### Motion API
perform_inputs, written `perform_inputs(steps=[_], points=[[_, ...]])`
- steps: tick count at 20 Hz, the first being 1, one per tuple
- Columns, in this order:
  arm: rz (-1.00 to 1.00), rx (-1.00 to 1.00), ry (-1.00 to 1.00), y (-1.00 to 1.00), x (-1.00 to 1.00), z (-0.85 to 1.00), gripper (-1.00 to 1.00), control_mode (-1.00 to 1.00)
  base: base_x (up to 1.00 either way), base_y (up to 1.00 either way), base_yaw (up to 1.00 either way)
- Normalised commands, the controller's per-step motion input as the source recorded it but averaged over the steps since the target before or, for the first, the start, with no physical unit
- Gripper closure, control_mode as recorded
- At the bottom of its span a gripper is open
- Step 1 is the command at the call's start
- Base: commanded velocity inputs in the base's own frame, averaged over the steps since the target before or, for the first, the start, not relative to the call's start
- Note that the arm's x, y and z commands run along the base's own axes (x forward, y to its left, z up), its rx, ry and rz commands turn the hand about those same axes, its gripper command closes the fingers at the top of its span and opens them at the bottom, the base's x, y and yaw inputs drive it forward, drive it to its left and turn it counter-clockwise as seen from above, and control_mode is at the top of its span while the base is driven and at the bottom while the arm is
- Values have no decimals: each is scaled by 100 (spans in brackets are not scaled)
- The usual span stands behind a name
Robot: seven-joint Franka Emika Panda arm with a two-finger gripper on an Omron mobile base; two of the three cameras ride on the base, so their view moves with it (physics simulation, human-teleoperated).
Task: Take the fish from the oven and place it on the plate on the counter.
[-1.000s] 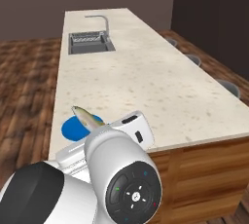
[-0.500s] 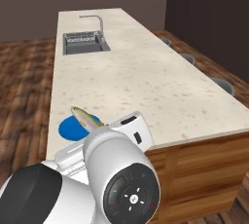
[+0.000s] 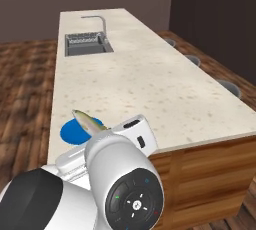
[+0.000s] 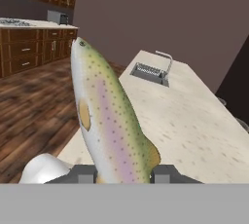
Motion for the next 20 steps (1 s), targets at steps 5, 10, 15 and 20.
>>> perform_inputs(steps=[5, 10, 15, 20], points=[[0, 0, 0, 0, 0, 0, 100, 100, 0, -5, -10], [-2, 0, 11, 0, 2, 0, 100, -100, 0, 0, 0], [0, -3, 32, 21, 40, 1, 100, -100, 0, 0, 0], [0, -15, 35, 40, 61, -2, 100, -100, 0, 0, 0]])
